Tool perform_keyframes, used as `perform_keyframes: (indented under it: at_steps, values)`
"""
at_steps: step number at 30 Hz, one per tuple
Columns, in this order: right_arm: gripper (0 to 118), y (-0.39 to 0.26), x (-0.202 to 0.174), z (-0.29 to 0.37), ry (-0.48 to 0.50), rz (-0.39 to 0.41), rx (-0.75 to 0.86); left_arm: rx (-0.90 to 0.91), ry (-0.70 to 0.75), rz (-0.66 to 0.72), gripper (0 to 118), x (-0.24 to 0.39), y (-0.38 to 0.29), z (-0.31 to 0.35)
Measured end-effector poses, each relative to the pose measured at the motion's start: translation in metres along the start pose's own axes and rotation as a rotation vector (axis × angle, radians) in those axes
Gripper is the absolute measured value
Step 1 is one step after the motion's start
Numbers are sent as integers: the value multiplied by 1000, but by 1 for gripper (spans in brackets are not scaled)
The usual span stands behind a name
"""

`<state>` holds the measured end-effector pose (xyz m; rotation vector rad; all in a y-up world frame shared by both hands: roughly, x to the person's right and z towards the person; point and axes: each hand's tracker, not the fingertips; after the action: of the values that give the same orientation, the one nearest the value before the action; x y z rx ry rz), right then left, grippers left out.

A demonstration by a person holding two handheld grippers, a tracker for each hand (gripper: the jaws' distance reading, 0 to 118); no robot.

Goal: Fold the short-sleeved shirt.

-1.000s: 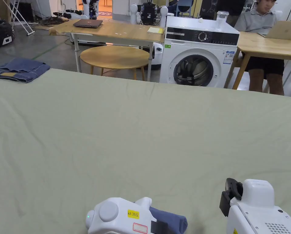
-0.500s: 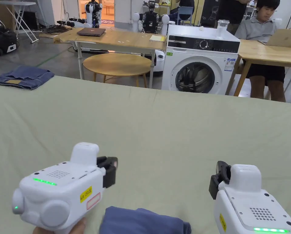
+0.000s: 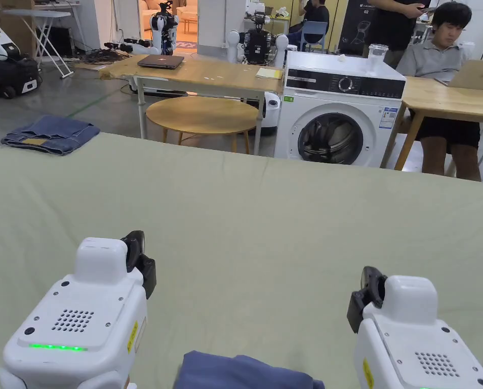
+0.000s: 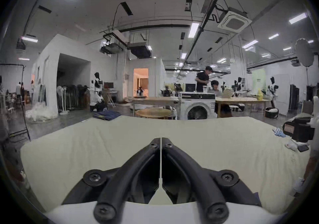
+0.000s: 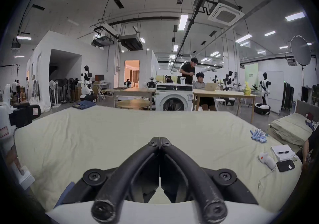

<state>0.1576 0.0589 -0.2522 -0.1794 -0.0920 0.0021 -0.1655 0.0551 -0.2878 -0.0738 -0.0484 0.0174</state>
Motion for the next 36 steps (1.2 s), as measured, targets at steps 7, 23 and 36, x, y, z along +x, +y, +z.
perform_keyframes:
  at_steps: [7, 23, 36]
  values:
    - [0, -54, -23, 30, 156, 31, -256, -63, -32, 12, 0, -10, -9, 5]
    - [0, -136, -62, 0, 118, 136, -487, -539, -234, 219, 0, -64, -73, 27]
    - [0, -133, -51, -3, 150, 89, -507, -959, -771, 793, 78, -97, -126, -33]
